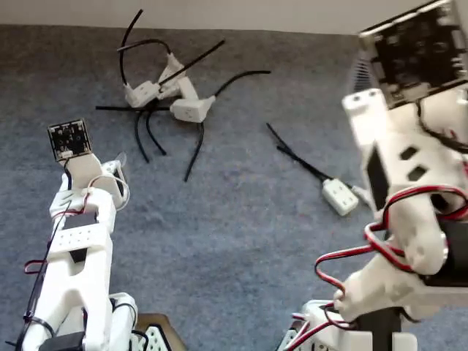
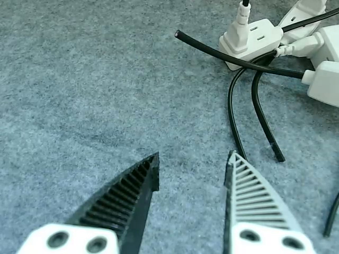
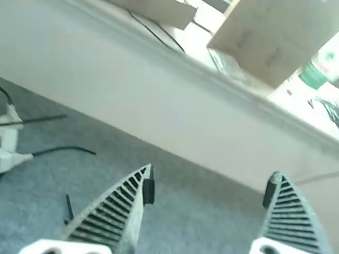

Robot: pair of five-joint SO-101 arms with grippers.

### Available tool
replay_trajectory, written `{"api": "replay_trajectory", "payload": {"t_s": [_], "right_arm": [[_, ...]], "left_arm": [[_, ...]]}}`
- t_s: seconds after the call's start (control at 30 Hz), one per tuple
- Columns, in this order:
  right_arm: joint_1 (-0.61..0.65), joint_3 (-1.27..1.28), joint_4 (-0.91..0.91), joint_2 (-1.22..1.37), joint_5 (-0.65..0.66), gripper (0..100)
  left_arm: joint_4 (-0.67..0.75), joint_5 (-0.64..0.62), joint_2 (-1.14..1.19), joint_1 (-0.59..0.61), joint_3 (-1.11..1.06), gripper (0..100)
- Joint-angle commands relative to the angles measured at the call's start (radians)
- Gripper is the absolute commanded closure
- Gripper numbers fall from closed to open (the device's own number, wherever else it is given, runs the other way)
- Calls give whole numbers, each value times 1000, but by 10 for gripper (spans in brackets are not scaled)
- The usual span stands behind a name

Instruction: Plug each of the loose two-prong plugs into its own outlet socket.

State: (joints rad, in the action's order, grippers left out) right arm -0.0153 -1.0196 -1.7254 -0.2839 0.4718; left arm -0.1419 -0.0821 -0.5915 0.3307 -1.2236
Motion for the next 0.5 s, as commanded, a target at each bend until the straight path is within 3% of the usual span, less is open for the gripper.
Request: {"api": "replay_trajectory", "payload": {"t_s": [0.0,0.07,0.2,0.47], "right_arm": [[-58,395,-41,-90,224,687],[-25,634,-39,-147,356,714],[7,987,-22,-231,474,733],[-85,1247,173,-150,560,731]], "left_arm": [[25,-9,-8,-10,2,786],[25,-9,-8,-10,2,786],[23,-9,-8,-10,2,786],[21,-9,-12,-10,2,786]]}}
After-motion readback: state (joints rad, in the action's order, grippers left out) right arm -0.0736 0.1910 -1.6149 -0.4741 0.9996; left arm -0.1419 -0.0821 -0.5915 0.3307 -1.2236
